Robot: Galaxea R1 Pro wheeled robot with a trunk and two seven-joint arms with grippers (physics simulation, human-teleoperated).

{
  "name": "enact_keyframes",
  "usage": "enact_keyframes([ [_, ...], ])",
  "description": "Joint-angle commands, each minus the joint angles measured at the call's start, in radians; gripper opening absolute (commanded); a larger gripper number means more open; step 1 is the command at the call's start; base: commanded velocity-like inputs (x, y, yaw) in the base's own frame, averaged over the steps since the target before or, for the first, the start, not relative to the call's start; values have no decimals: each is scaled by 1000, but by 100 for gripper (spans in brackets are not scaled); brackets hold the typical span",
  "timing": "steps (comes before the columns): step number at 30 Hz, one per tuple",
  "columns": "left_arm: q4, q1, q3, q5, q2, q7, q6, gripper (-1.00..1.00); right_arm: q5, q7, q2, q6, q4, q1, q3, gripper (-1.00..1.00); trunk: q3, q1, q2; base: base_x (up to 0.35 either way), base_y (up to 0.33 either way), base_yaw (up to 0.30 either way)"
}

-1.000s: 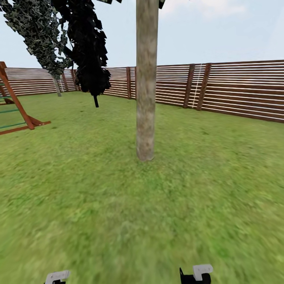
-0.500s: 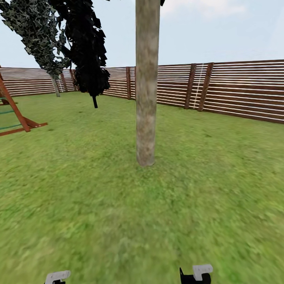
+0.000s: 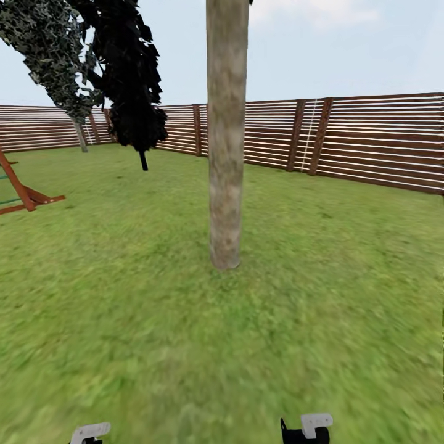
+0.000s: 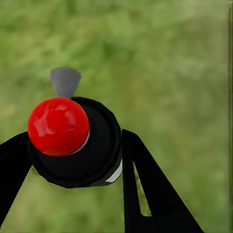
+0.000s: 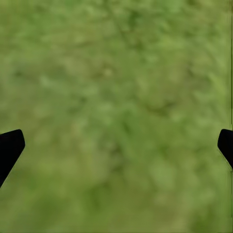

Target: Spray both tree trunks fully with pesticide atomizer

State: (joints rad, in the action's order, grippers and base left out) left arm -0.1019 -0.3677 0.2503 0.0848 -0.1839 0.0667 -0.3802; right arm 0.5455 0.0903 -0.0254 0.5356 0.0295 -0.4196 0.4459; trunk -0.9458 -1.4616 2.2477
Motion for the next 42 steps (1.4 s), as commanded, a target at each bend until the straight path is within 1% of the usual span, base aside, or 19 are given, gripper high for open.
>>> enact_keyframes([
  [1,1,0,9,9,0,4,-3,-100,11,8,0,1,-1,-1,4,100,-1,0,0,342,0,-240],
  [6,1,0,9,9,0,4,-3,-100,10,8,0,2,-1,-1,4,100,-1,0,0,342,0,-245],
  [24,1,0,9,9,1,4,-2,-100,10,9,-1,3,0,-1,4,100,-1,0,0,341,0,-5],
  [31,1,0,9,9,0,4,-3,-100,10,9,-1,3,0,-1,4,100,-1,0,0,341,0,-180],
  [42,-2,0,10,9,-3,4,-2,-100,5,13,3,3,4,-1,6,100,-1,0,0,341,0,-14],
])
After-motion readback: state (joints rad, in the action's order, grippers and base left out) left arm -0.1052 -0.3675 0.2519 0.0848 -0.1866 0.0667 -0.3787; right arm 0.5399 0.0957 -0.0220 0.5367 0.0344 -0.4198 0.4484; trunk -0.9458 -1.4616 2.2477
